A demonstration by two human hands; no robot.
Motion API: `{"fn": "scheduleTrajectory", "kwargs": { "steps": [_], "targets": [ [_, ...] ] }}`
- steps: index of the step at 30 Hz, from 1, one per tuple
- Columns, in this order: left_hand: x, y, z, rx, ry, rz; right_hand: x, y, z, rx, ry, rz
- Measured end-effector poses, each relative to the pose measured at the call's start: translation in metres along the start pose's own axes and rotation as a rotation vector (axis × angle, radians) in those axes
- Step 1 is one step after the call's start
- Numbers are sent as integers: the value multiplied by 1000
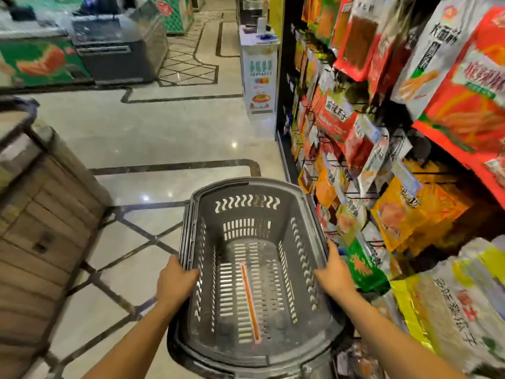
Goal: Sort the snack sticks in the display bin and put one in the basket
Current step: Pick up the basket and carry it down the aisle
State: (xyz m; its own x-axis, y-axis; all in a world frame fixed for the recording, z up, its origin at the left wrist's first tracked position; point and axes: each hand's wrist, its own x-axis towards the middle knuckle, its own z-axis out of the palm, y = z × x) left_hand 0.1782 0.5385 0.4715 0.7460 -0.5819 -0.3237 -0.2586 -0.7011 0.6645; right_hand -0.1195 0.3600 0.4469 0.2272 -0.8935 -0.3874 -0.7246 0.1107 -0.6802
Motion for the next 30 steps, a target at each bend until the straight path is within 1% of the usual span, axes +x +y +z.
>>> {"fn": "scheduleTrajectory", "kwargs": {
  "steps": [6, 11, 15, 18, 23, 28, 30],
  "targets": [
    [111, 31, 26, -36, -29, -14, 110, -33, 10, -32, 1, 28],
    [221, 49, 53, -50, -60, -41, 204, -58, 34, -69, 33, 55],
    [293, 67, 72, -39, -78, -67, 269, -78, 48, -109, 16, 135],
    [352, 69, 97, -16, -84, -88, 328, -80, 68, -47, 2, 185],
    [440, 55, 162, 3, -108, -133, 424, -53, 114, 46, -8, 326],
    [525, 16, 256, 43, -113, -154, 529, 6, 169, 118, -11, 378],
    [553, 1, 292, 42, -111, -170, 567, 27, 189, 155, -37, 389]
  ]
}}
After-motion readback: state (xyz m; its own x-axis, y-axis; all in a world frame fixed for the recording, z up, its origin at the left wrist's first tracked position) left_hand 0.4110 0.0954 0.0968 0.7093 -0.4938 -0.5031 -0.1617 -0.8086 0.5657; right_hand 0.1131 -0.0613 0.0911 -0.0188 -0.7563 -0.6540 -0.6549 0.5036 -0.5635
